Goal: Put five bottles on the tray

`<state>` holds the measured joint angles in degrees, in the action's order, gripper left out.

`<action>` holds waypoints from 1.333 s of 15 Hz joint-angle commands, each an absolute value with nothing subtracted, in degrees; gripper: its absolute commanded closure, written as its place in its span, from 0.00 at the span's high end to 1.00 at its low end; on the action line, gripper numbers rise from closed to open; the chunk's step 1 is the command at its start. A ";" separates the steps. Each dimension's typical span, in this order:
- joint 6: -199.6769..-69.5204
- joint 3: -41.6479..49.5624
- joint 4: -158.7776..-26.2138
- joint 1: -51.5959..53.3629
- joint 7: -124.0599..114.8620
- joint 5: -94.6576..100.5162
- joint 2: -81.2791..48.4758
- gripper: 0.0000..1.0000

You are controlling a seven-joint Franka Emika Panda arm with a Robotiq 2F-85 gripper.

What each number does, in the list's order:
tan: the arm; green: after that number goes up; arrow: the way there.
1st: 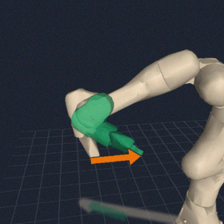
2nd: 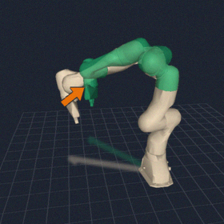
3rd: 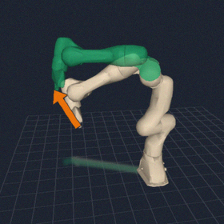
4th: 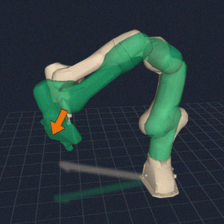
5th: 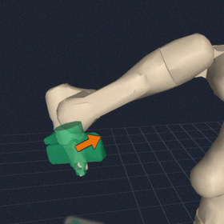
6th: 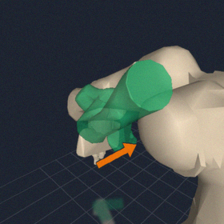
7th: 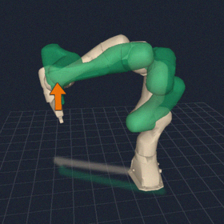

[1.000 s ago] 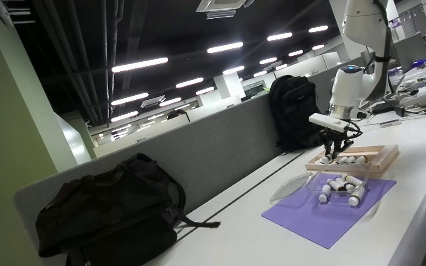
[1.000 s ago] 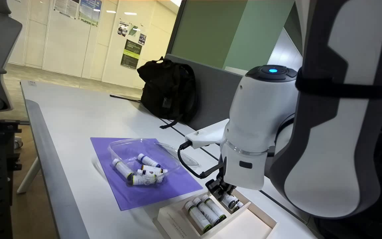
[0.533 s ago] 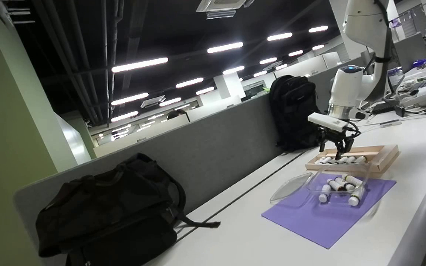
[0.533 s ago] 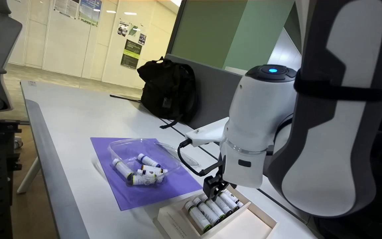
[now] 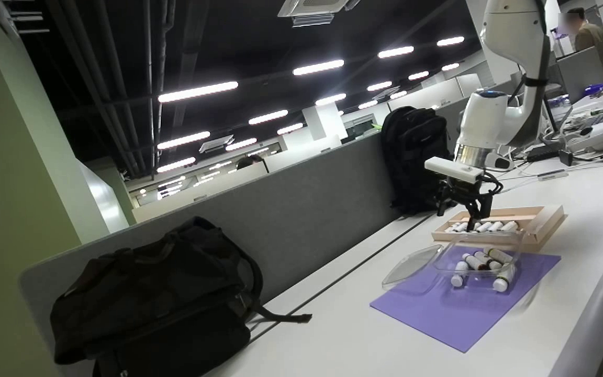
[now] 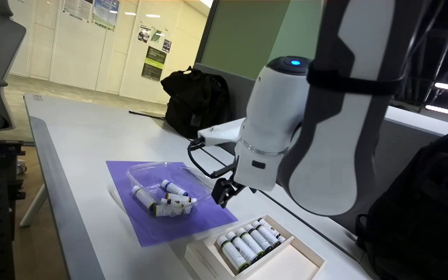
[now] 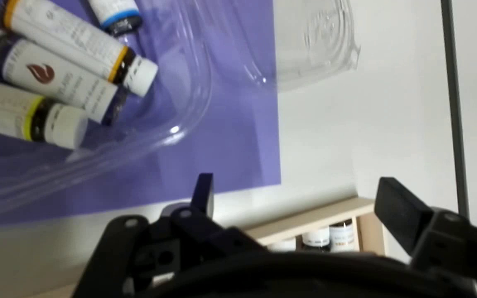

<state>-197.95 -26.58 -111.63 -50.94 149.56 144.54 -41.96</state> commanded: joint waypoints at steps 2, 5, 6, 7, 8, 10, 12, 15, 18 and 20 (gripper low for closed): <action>-197.95 -23.98 -119.81 -44.25 148.44 141.46 -31.30 1.00; -197.95 -21.54 -122.90 -37.15 142.60 145.62 -27.54 1.00; -197.95 -19.99 -123.86 -34.07 141.47 146.45 -26.97 1.00; -197.96 -18.01 -124.52 -30.79 140.46 146.87 -26.34 1.00; -197.95 -15.85 -124.88 -27.33 139.64 147.56 -26.36 1.00; -197.92 -11.75 -124.82 -21.33 138.31 148.59 -27.31 1.00; -197.82 -9.36 -124.33 -17.56 138.21 149.07 -29.04 1.00; -198.15 -5.27 -124.32 -12.66 141.15 146.22 -30.61 1.00; -198.15 -2.11 -124.25 -8.92 140.61 146.39 -31.95 1.00; -198.15 -0.62 -124.20 -7.26 140.43 146.44 -32.67 1.00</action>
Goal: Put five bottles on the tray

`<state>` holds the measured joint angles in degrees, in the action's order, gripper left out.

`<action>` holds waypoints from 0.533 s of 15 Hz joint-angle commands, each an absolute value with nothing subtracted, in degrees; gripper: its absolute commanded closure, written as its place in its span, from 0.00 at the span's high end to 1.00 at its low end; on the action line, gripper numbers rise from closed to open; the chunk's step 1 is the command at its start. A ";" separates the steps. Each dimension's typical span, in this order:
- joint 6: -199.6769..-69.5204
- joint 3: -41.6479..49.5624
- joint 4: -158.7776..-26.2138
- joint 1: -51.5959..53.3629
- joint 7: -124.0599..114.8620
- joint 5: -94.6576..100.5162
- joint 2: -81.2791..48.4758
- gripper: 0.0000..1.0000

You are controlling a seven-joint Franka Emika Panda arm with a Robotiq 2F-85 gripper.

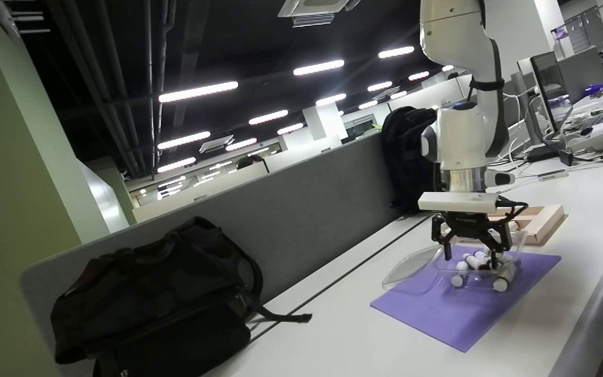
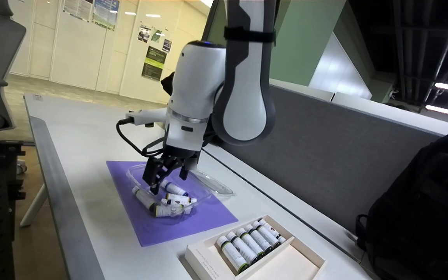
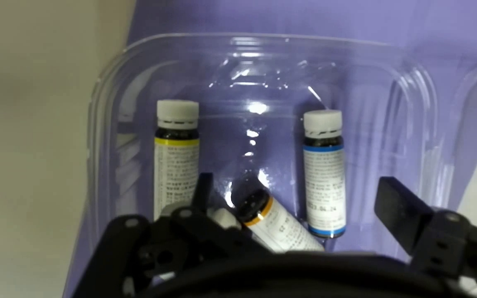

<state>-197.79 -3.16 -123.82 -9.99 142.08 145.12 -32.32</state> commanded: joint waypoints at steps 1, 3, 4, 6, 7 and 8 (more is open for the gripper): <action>-198.16 -0.18 -124.09 -6.79 140.53 146.48 -32.91 1.00; -198.17 -1.02 -123.88 -7.61 141.51 146.38 -33.34 1.00; -198.17 -1.83 -123.65 -8.44 142.15 146.32 -33.49 1.00; -198.18 -3.36 -123.35 -10.11 143.52 146.13 -33.63 1.00; -198.40 -4.76 -122.92 -11.68 144.71 145.98 -33.62 1.00; -198.46 -6.08 -122.61 -13.17 145.89 145.85 -33.59 1.00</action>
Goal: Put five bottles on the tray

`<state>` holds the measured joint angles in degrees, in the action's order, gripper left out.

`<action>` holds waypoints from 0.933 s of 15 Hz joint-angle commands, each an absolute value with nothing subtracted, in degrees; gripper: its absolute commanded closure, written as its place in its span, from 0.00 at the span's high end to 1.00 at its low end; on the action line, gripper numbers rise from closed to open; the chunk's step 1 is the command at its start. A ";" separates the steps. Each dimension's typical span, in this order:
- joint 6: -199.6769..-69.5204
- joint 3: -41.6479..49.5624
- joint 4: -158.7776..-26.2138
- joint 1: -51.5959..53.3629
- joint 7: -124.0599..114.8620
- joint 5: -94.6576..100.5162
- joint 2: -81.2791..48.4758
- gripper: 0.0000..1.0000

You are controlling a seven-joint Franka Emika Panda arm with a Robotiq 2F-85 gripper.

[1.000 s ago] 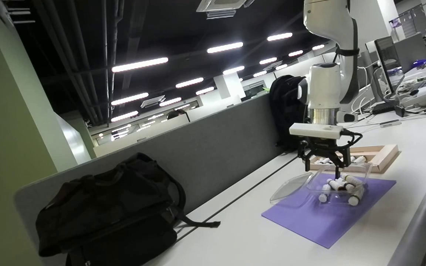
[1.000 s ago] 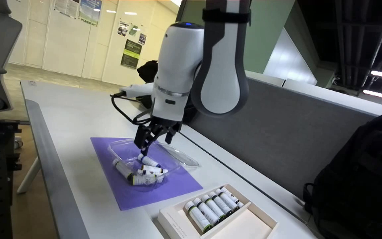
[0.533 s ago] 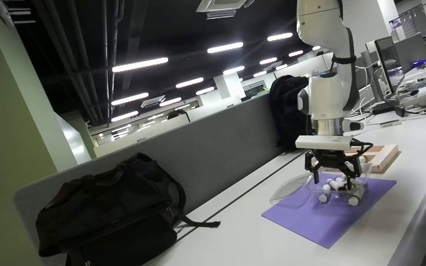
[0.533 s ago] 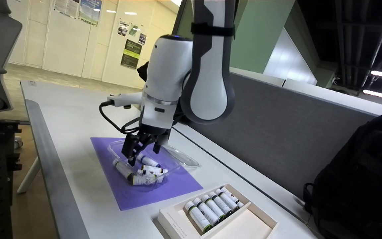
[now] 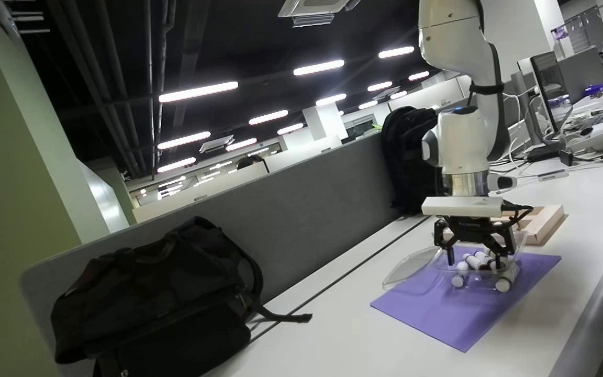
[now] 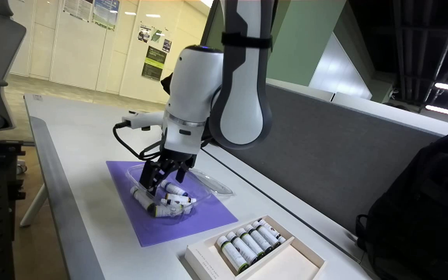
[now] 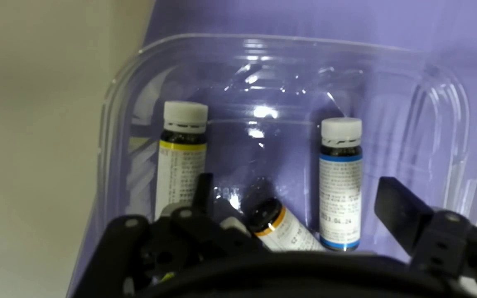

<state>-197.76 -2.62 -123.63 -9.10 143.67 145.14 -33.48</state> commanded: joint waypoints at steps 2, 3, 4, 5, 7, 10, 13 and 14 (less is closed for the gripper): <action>-198.57 -9.73 -121.78 -17.33 148.90 145.32 -34.13 1.00; -198.58 -10.94 -121.40 -18.89 150.03 145.11 -34.91 1.00; -198.58 -12.05 -121.17 -20.36 151.06 144.89 -35.63 1.00; -198.58 -13.47 -120.69 -21.83 150.13 146.42 -36.41 1.00; -198.57 -15.52 -120.42 -24.15 149.36 147.69 -37.90 1.00; -198.59 -17.50 -120.02 -26.58 149.36 148.53 -39.73 1.00; -198.61 -17.81 -119.33 -27.19 149.36 148.58 -41.04 1.00; -198.58 -17.61 -119.09 -27.07 149.36 148.40 -41.41 1.00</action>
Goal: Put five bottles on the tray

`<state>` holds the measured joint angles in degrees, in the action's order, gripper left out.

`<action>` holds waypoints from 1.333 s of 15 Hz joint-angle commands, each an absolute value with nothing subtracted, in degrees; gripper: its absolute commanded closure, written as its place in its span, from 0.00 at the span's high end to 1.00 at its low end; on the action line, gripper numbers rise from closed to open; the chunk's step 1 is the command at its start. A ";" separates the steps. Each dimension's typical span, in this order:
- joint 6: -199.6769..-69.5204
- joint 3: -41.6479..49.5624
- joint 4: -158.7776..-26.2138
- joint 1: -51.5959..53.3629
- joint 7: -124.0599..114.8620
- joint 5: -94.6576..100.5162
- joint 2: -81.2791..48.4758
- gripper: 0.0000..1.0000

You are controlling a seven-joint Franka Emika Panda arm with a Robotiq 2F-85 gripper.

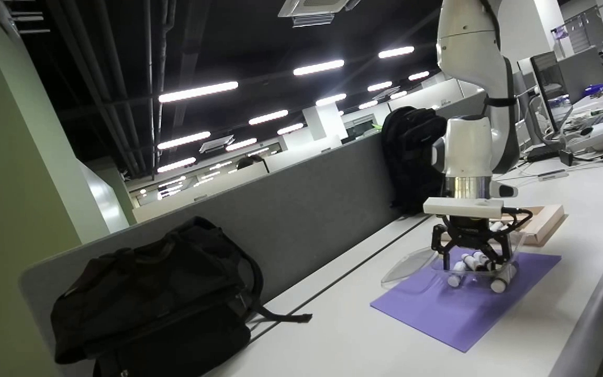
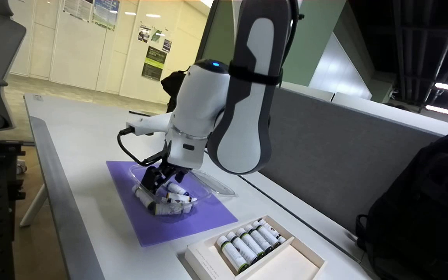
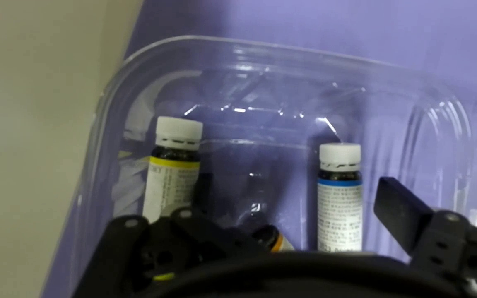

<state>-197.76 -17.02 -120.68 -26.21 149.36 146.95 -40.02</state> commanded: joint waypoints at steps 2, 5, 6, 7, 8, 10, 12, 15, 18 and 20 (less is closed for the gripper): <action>-198.55 -17.11 -118.90 -26.71 149.36 147.87 -41.83 1.00; -198.11 -17.20 -118.96 -26.80 149.36 147.87 -42.00 0.74; -197.83 -17.42 -119.16 -26.98 149.36 147.95 -41.98 0.68; -197.83 -17.40 -119.15 -26.95 149.36 147.93 -41.92 0.60; -197.85 -17.33 -119.18 -26.89 149.36 147.87 -41.93 0.53; -197.87 -16.98 -119.21 -26.60 149.36 147.64 -41.89 0.39; -197.84 -16.45 -119.34 -26.22 149.35 147.16 -41.52 0.25; -197.89 -16.11 -119.48 -25.82 149.35 146.69 -40.05 0.13; -198.99 -14.86 -118.48 -24.77 149.35 146.06 -38.80 0.05; -198.76 -14.98 -118.55 -25.07 149.35 145.98 -37.82 0.07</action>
